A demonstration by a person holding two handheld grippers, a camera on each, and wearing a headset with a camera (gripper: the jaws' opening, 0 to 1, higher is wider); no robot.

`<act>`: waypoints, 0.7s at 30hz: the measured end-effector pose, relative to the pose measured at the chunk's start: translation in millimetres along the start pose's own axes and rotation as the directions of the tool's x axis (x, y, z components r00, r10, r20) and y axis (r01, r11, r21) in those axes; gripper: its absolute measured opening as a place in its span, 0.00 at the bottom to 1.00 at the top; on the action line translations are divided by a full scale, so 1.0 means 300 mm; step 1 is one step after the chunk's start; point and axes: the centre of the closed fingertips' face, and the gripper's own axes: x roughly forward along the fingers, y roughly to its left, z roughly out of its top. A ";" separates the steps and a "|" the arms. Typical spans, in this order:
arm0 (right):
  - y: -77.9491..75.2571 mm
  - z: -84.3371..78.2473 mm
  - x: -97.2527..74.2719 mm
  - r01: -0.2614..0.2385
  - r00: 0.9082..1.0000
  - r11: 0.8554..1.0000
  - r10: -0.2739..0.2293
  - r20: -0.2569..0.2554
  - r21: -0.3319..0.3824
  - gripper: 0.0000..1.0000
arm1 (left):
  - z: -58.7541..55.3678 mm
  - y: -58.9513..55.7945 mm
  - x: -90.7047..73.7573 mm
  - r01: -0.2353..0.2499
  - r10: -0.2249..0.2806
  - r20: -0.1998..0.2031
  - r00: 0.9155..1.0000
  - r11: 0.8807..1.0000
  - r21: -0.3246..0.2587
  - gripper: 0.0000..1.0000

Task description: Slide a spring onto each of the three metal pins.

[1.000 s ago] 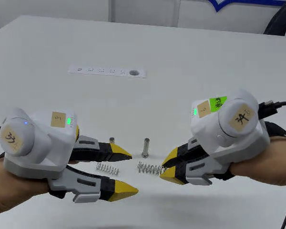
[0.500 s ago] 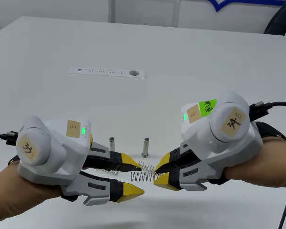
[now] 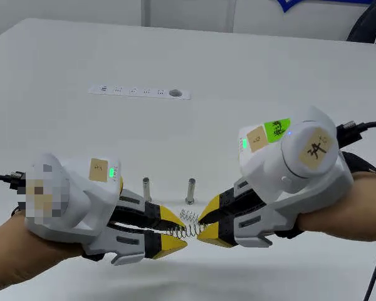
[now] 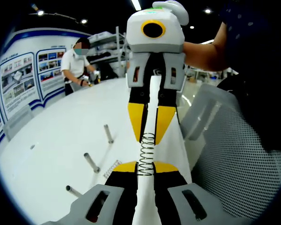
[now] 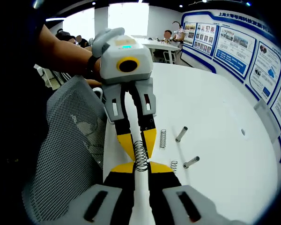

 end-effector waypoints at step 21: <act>0.015 0.119 -0.001 0.011 0.995 0.999 -0.008 0.097 -0.031 0.11 | 0.044 -0.024 0.027 0.022 -0.022 0.032 0.999 1.000 0.004 0.12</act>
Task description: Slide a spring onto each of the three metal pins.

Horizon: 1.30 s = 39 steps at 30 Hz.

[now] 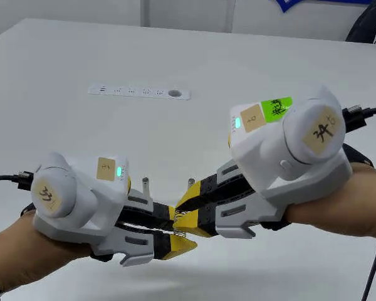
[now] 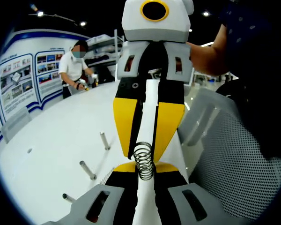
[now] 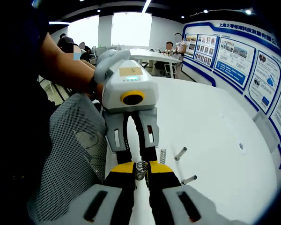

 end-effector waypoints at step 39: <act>-0.212 -0.149 -0.214 0.229 0.973 0.963 -0.228 -0.025 0.141 0.11 | -0.045 0.073 -0.200 -0.181 0.188 0.037 0.982 0.974 -0.137 0.39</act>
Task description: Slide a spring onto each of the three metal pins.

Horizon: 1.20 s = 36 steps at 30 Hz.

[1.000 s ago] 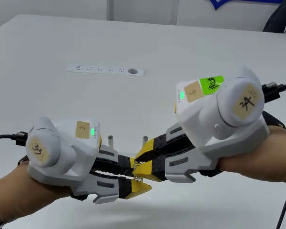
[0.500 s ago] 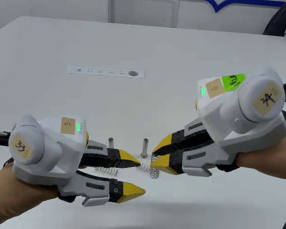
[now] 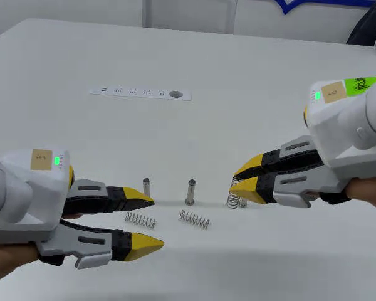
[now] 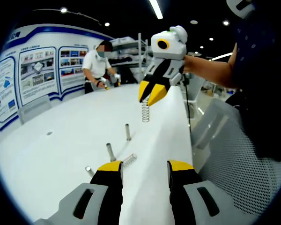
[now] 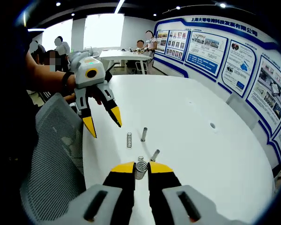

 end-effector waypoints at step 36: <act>-0.243 -0.162 0.050 0.235 0.972 0.961 -0.237 -0.003 0.145 0.11 | -0.045 0.071 -0.116 -0.166 0.172 0.043 0.984 0.979 -0.121 0.51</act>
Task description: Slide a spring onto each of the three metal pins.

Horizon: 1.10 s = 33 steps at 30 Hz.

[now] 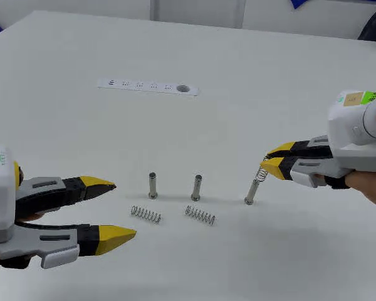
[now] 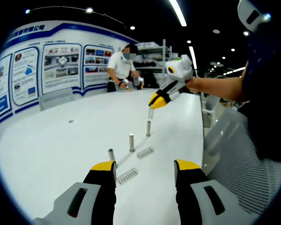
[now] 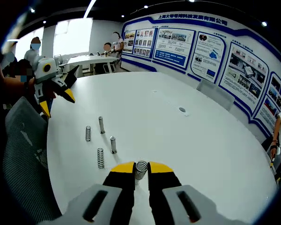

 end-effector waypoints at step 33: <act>0.005 -0.084 0.087 -0.012 0.999 1.000 0.012 -0.045 0.000 0.11 | -0.004 0.005 -0.002 0.003 -0.003 -0.014 1.000 1.000 -0.001 0.51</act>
